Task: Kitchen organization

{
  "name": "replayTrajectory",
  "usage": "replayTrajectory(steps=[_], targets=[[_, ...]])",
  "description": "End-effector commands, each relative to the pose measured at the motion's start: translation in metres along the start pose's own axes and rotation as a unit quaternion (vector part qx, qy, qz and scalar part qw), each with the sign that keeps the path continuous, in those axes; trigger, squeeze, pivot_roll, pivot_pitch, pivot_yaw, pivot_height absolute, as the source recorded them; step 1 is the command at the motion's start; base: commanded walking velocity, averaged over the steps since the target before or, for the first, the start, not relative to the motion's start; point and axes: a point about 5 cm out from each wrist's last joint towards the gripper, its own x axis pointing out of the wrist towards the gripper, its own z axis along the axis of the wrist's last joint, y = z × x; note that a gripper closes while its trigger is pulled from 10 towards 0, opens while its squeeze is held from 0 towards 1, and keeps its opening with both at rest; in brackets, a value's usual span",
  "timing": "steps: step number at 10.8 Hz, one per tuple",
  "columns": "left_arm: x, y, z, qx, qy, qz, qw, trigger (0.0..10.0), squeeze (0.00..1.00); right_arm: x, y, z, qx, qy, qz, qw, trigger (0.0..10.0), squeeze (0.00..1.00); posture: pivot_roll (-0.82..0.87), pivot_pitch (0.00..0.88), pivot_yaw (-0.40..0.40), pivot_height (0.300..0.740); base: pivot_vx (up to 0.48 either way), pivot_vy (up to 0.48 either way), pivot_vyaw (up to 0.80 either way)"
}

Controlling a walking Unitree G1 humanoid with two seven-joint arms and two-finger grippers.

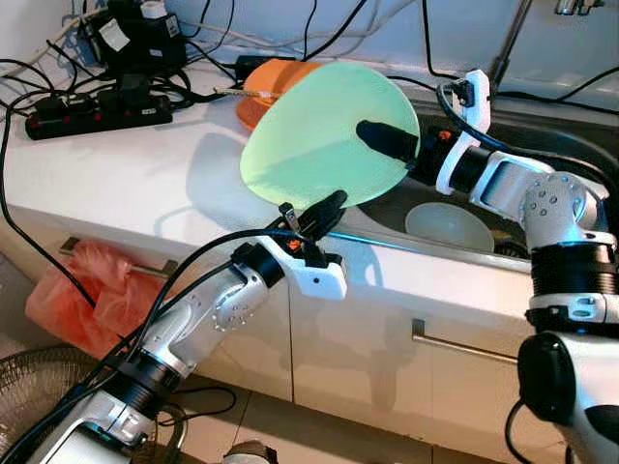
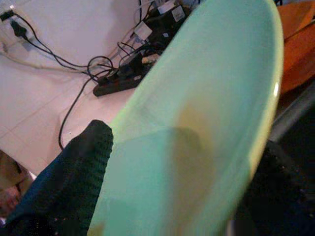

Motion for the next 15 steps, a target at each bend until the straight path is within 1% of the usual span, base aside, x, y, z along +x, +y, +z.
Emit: replayTrajectory(steps=[1, 2, 4, 6, 8, 9, 13, 15], targets=[[0.006, 0.009, 0.007, 0.018, -0.032, 0.02, 0.999, 0.0, 0.0, 0.004, 0.006, 0.006, -0.013, 0.013, 0.01, 1.0, 0.0, 0.0, 0.23, 0.036, 0.023, 0.74, 0.0, 0.0, 0.0], [0.005, 0.01, 0.008, 0.025, -0.04, 0.026, 0.999, 0.0, 0.0, 0.007, 0.006, 0.003, -0.007, 0.035, 0.009, 0.999, 0.0, 0.0, 0.23, 0.037, 0.023, 0.74, 0.0, 0.0, 0.0], [0.005, 0.011, 0.009, 0.03, -0.046, 0.032, 0.998, 0.0, 0.0, 0.008, 0.005, 0.001, 0.009, 0.06, 0.007, 0.998, 0.0, 0.0, 0.23, 0.039, 0.022, 0.74, 0.0, 0.0, 0.0], [0.004, 0.011, 0.01, 0.032, -0.052, 0.036, 0.997, 0.0, 0.0, 0.008, -0.001, 0.001, 0.026, 0.069, -0.004, 0.997, 0.0, 0.0, 0.23, 0.043, 0.018, 0.74, 0.0, 0.0, 0.0], [0.001, 0.012, 0.011, 0.041, -0.058, 0.051, 0.996, 0.0, 0.0, 0.008, -0.002, 0.002, 0.051, 0.063, -0.012, 0.997, 0.0, 0.0, 0.23, 0.045, 0.014, 0.74, 0.0, 0.0, 0.0], [0.001, 0.014, 0.011, 0.045, -0.059, 0.06, 0.995, 0.0, 0.0, 0.008, -0.004, 0.005, 0.068, 0.05, -0.021, 0.996, 0.0, 0.0, 0.23, 0.047, 0.015, 0.74, 0.0, 0.0, 0.0], [0.001, 0.013, 0.01, 0.053, -0.063, 0.062, 0.995, 0.0, 0.0, 0.007, -0.006, 0.009, 0.095, 0.031, -0.029, 0.995, 0.0, 0.0, 0.23, 0.046, 0.009, 0.74, 0.0, 0.0, 0.0], [-0.001, 0.012, 0.009, 0.054, -0.062, 0.062, 0.995, 0.0, 0.0, 0.007, -0.004, 0.008, 0.112, 0.036, -0.022, 0.993, 0.0, 0.0, 0.23, 0.045, 0.006, 0.74, 0.0, 0.0, 0.0]])
